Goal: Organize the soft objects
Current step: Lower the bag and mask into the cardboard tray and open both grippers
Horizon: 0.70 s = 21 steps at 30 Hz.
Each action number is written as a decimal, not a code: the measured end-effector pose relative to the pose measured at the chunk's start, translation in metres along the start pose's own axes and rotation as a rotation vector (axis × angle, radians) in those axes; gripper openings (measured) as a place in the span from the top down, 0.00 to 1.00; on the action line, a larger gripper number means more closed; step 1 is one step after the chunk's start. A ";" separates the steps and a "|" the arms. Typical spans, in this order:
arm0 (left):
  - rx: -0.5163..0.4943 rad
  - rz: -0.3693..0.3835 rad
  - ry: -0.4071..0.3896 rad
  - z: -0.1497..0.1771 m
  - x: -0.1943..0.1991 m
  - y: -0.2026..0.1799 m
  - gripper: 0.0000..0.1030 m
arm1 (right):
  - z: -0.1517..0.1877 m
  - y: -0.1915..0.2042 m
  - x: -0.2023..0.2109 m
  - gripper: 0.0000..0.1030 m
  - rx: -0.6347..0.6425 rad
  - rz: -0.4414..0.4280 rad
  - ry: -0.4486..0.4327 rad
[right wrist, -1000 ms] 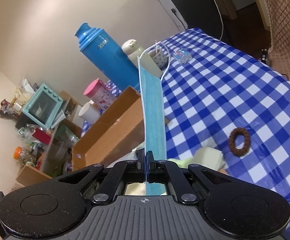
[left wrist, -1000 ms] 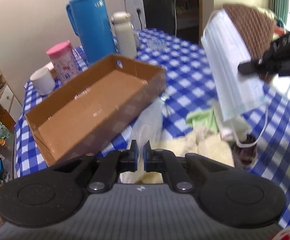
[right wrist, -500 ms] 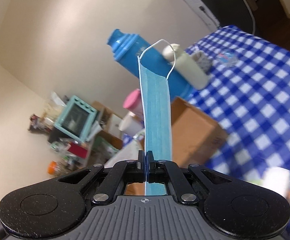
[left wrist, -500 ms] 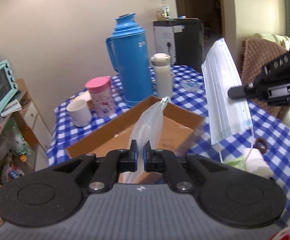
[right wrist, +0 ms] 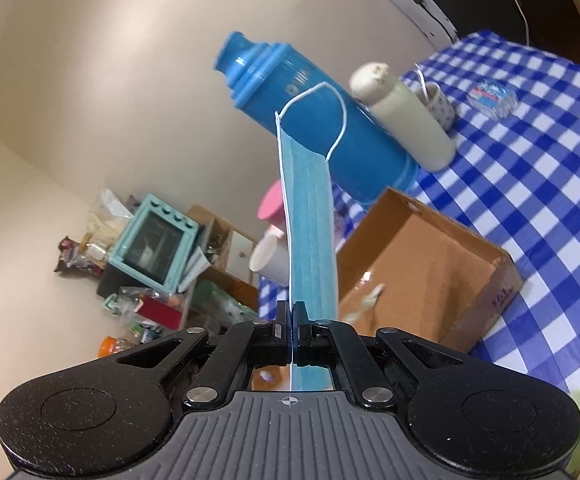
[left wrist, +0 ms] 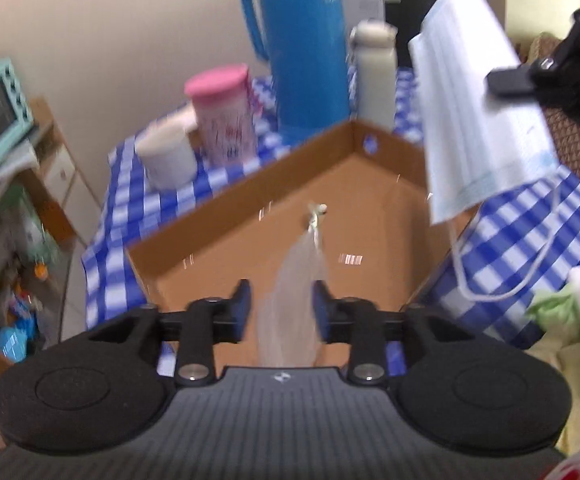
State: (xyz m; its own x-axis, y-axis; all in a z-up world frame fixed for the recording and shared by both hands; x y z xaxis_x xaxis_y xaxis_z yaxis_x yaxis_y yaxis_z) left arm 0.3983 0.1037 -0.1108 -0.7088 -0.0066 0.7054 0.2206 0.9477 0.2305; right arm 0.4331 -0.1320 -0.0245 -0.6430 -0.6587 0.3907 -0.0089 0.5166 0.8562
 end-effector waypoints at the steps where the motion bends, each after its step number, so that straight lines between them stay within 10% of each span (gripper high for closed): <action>1: 0.015 0.006 0.008 0.005 -0.002 0.002 0.67 | 0.001 -0.003 -0.002 0.99 -0.008 0.002 0.004; 17: 0.144 -0.013 0.010 0.013 0.003 0.043 0.67 | 0.011 -0.018 -0.068 0.98 -0.084 -0.045 0.000; 21: 0.157 0.003 0.019 0.018 0.005 0.040 0.66 | 0.025 -0.051 -0.100 0.35 -0.030 0.190 0.106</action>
State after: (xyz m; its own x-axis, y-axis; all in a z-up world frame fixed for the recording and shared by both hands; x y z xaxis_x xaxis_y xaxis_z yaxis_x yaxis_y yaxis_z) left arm 0.3919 0.1471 -0.1100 -0.6951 -0.0081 0.7188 0.1144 0.9859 0.1217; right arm 0.4791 -0.0787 -0.1155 -0.5470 -0.6055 0.5780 0.1291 0.6212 0.7729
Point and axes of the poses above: each gripper's, at about its wrist camera, not at the fingertips, and x roughly against the way its jaws point, y to its left, z to its underside, the point moved 6 cm from there along -x, roughly the way its jaws point, and after that the axes turned 8 degrees about -x, right-handed, at the moved point
